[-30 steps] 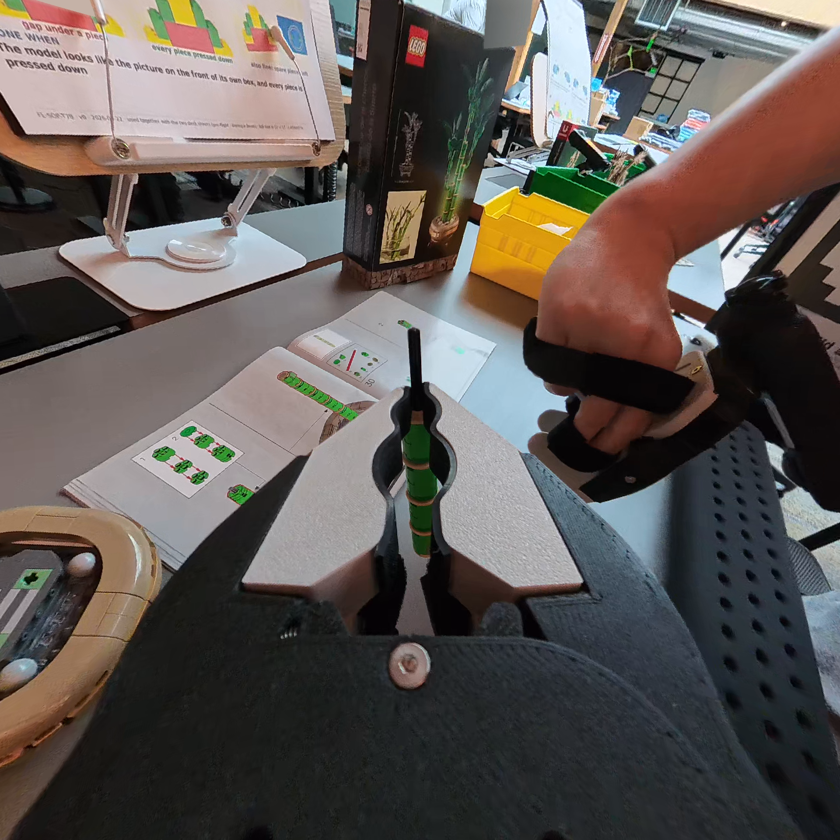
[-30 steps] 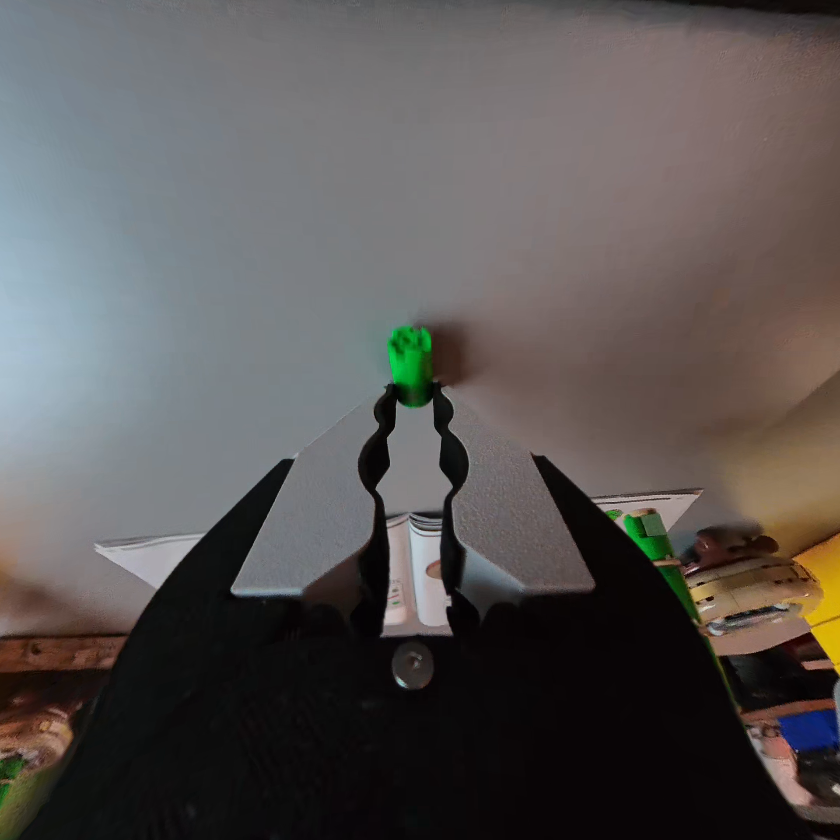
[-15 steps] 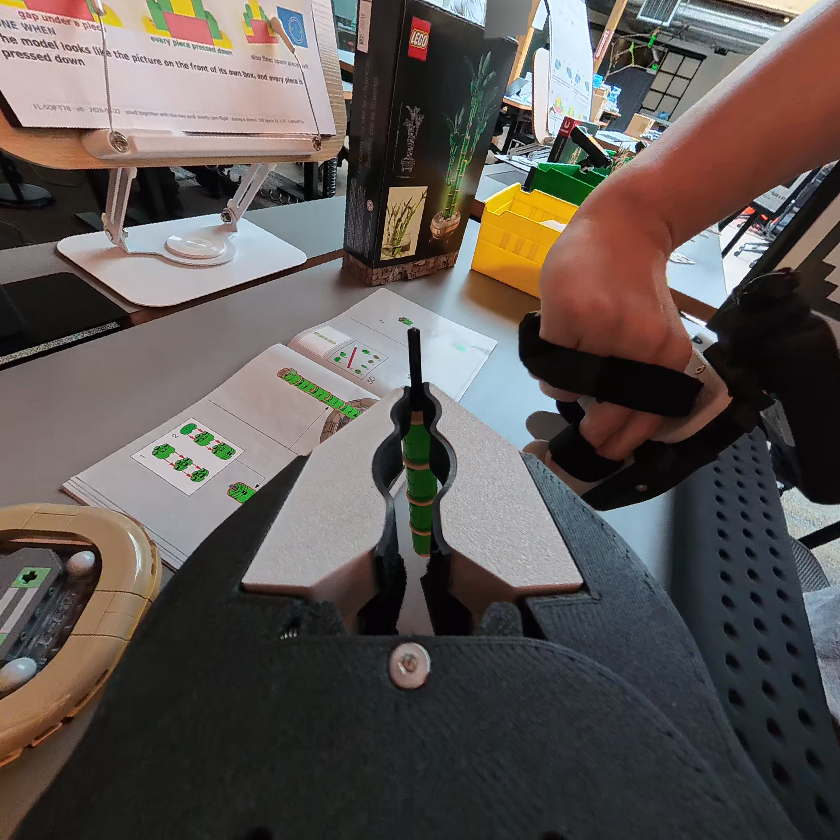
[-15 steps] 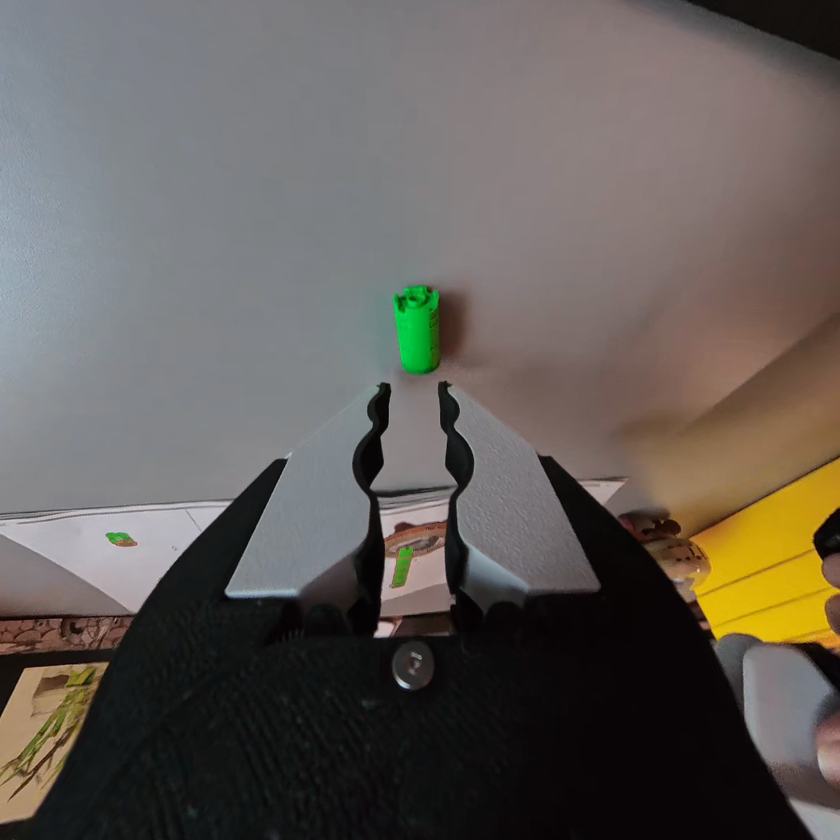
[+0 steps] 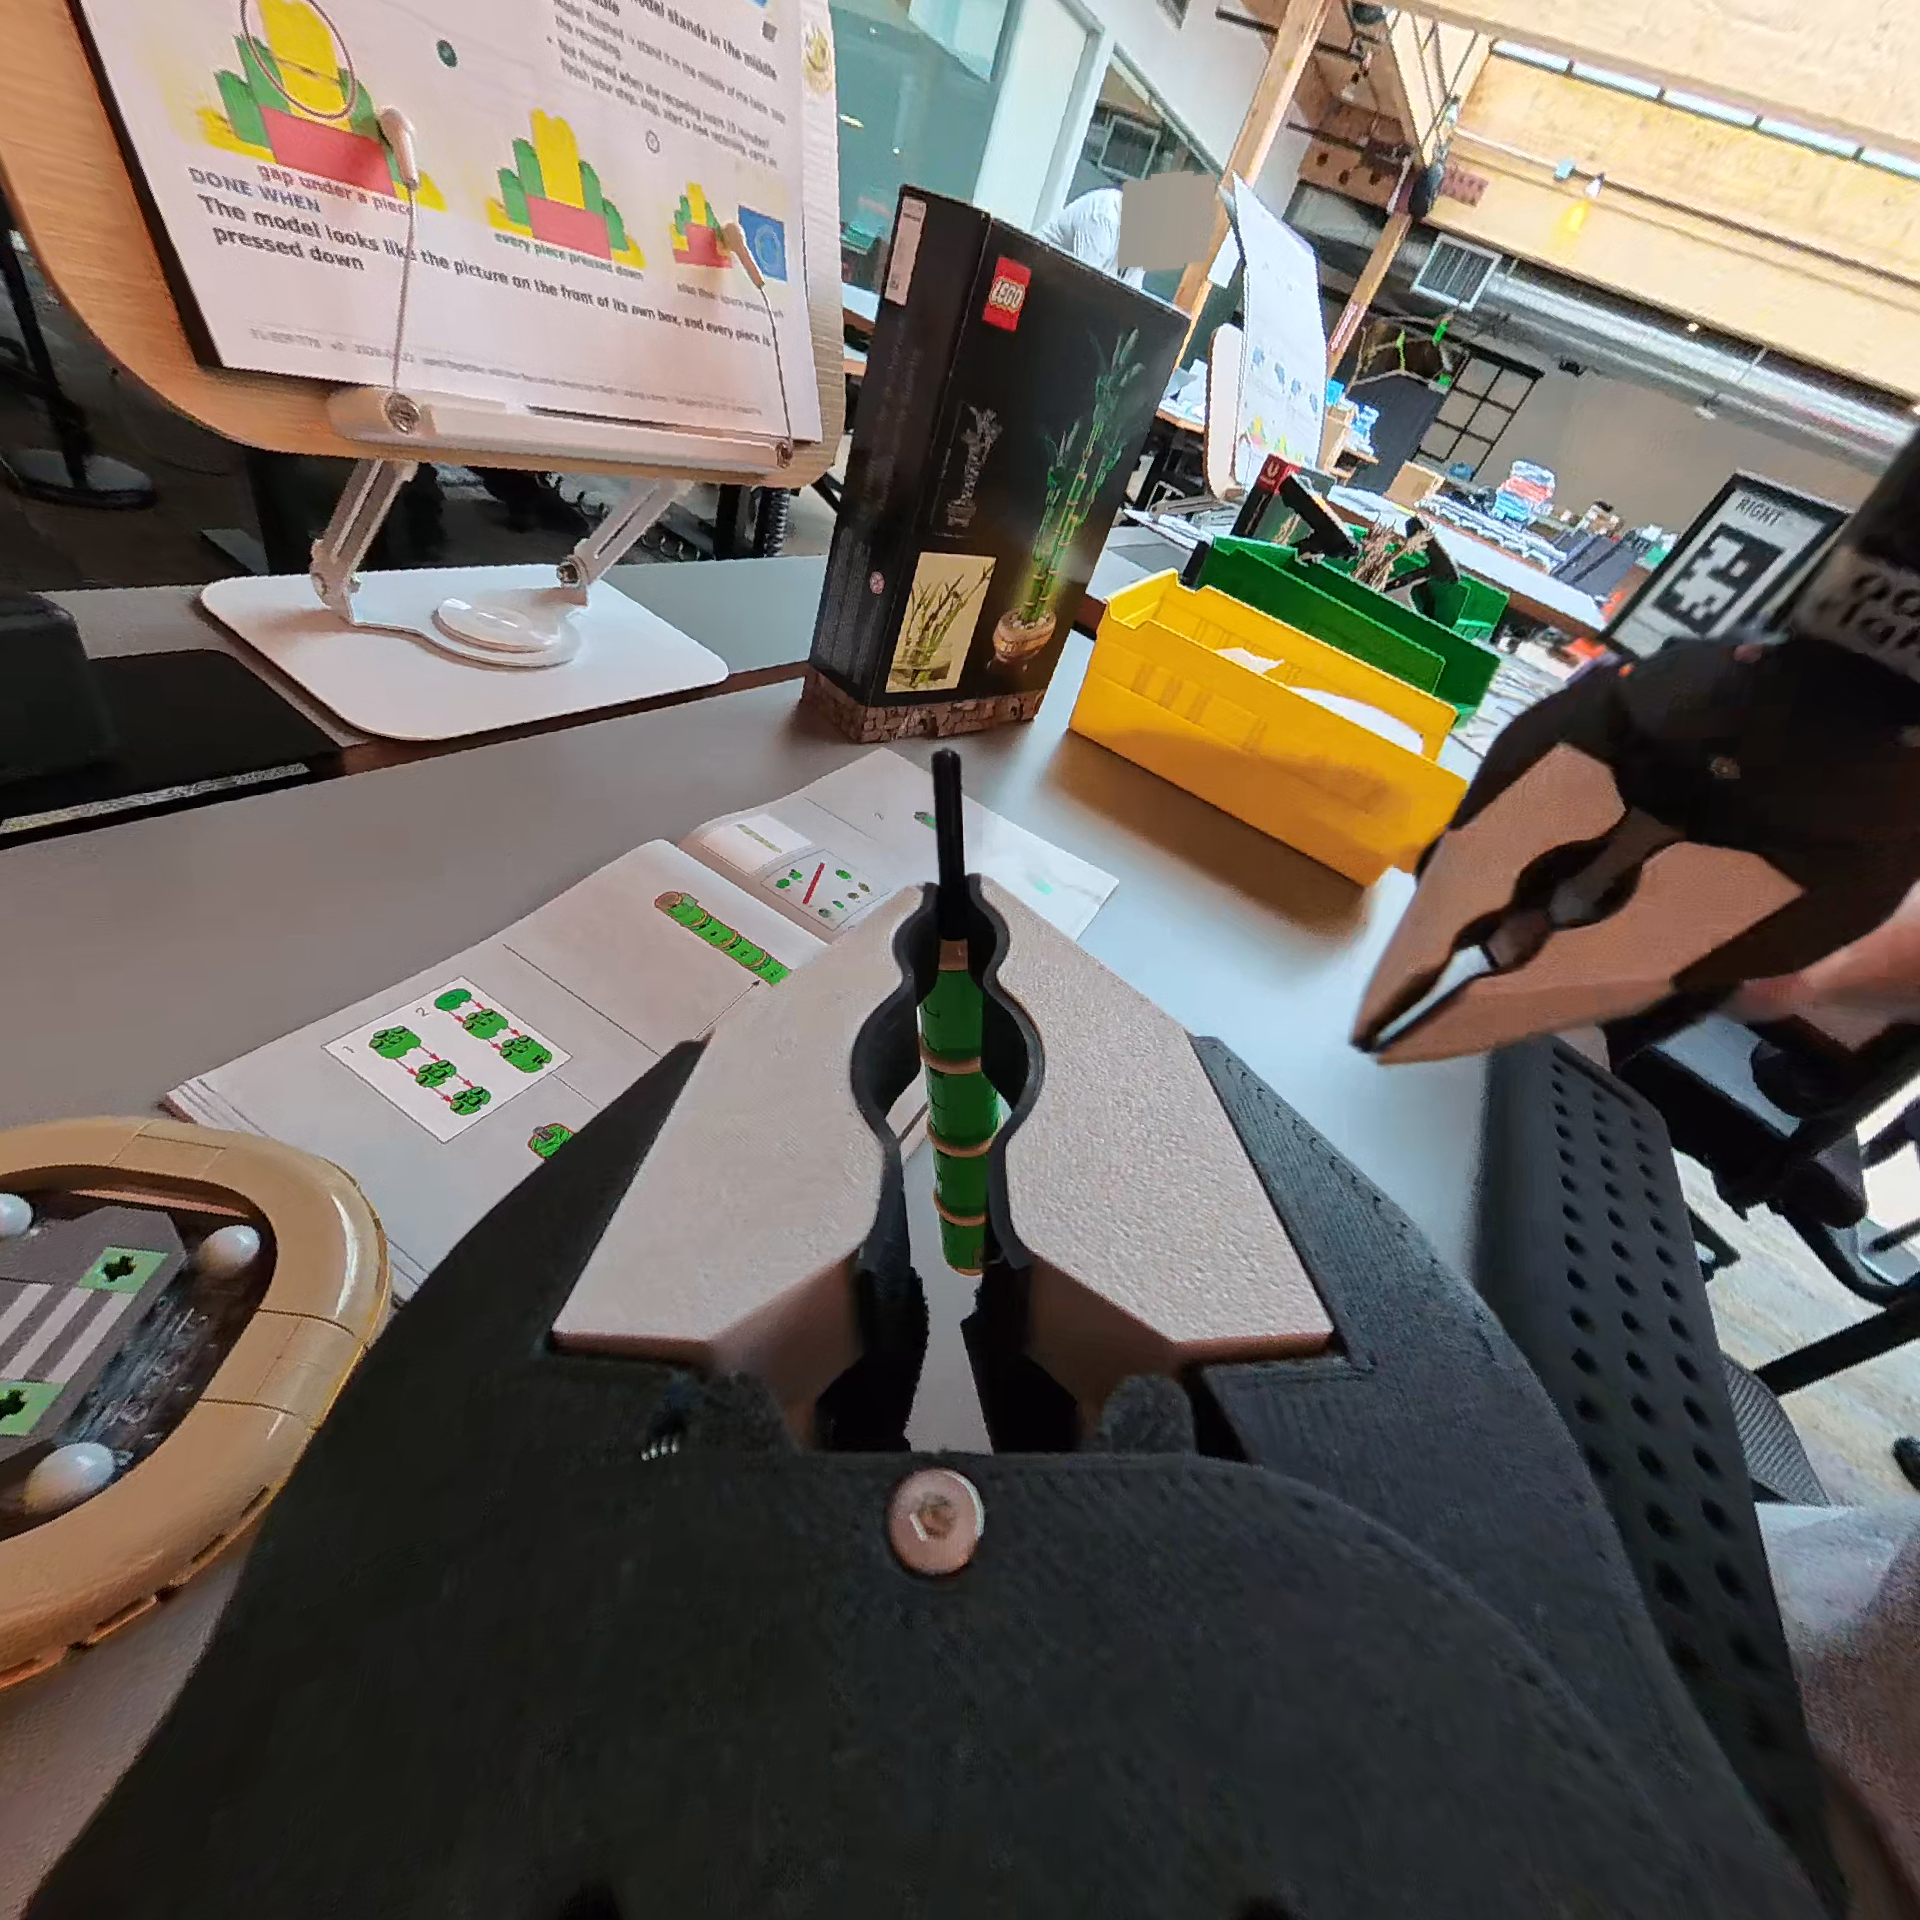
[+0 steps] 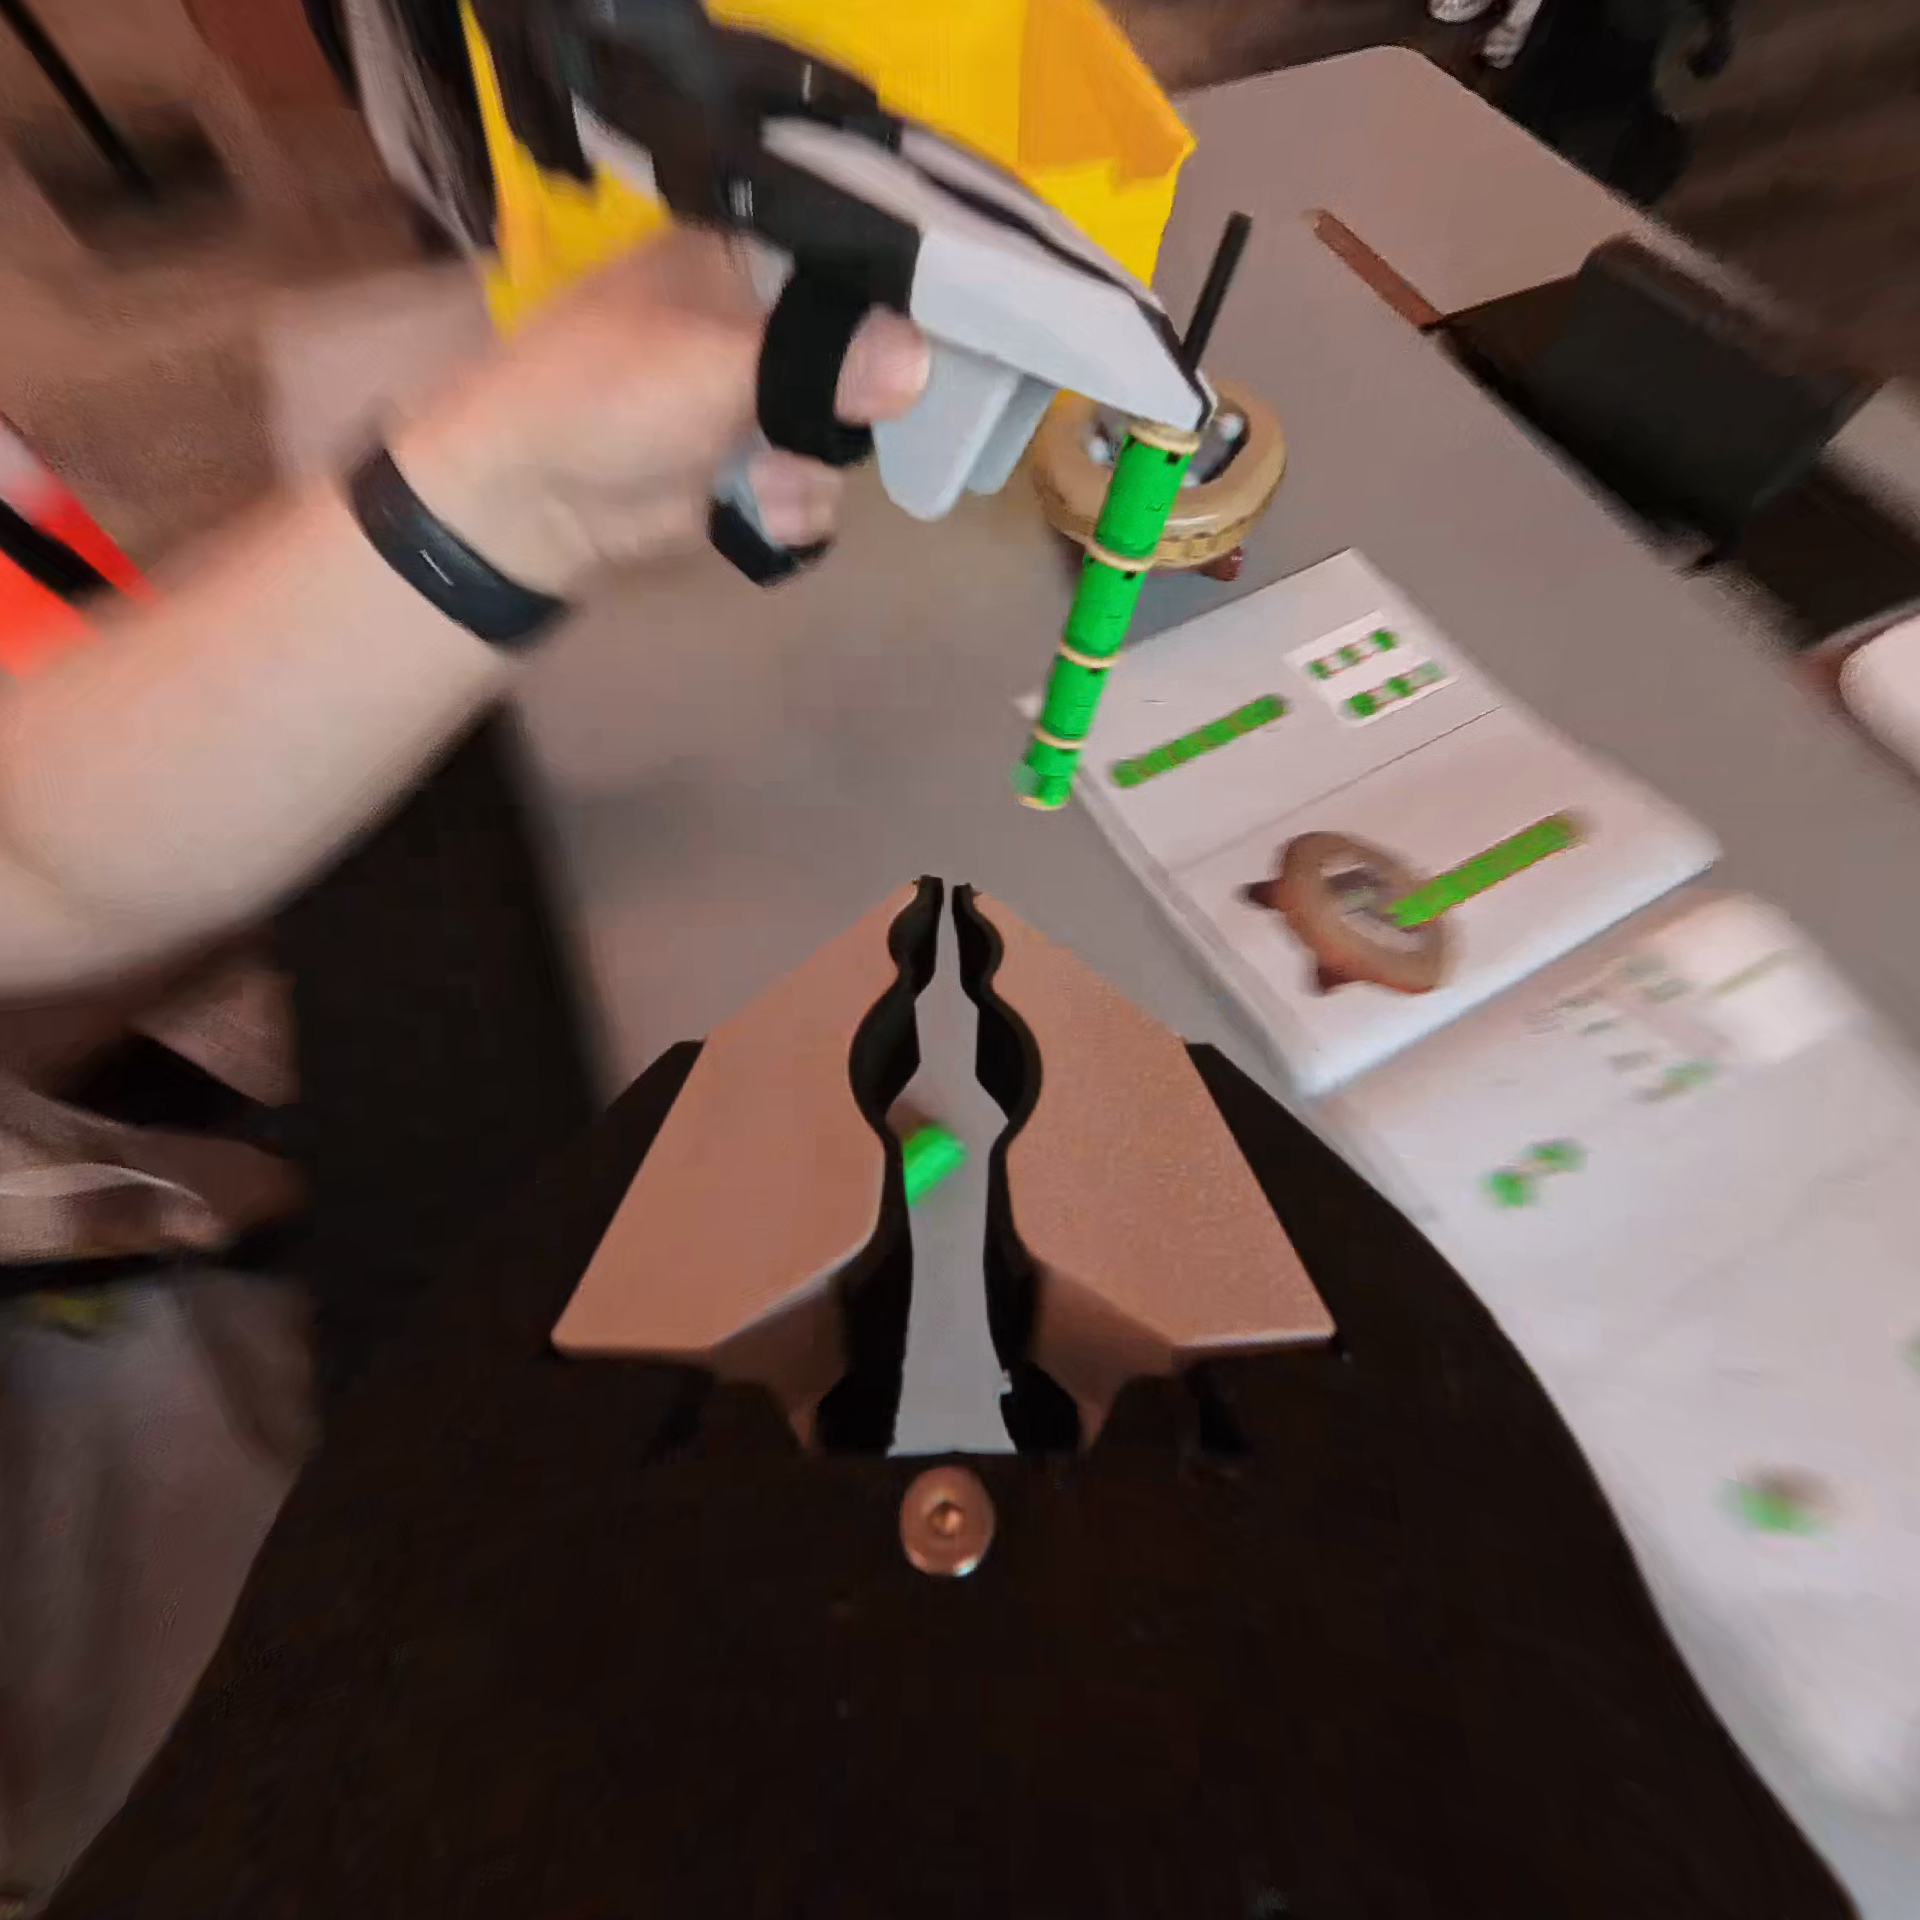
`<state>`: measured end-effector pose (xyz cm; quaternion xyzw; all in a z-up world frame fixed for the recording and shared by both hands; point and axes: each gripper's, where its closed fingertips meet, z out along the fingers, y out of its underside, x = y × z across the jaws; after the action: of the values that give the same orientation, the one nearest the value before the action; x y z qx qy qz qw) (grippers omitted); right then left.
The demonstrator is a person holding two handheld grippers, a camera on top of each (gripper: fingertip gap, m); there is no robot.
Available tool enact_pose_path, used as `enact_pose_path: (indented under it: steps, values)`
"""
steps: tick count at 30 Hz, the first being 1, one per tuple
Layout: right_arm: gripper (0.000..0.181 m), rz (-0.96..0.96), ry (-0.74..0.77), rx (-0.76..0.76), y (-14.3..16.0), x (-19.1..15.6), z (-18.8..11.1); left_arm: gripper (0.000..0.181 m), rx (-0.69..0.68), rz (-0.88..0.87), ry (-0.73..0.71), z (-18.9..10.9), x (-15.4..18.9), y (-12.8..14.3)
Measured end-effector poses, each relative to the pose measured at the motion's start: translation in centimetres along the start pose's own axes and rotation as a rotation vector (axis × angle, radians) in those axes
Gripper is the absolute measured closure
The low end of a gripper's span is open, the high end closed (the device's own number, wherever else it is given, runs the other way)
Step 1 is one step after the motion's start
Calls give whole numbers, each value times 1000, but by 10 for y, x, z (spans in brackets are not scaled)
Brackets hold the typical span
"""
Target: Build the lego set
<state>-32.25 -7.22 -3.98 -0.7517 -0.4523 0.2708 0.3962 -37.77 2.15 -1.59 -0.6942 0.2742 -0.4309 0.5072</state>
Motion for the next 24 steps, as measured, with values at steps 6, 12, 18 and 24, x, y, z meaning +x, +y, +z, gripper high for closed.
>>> enact_pose_path:
  steps: [6,12,18,24]
  values:
    - [181,570,-222,-151,66,-21,19,179,4,-27,41,5,6,2]
    - [150,469,44,-495,106,-5,34,179,-18,-11,49,10,11,7]
    - [143,531,65,-665,109,-12,51,179,36,-18,97,3,24,-6]
    - [142,384,130,-871,120,-17,56,179,57,-22,107,-1,25,-10]
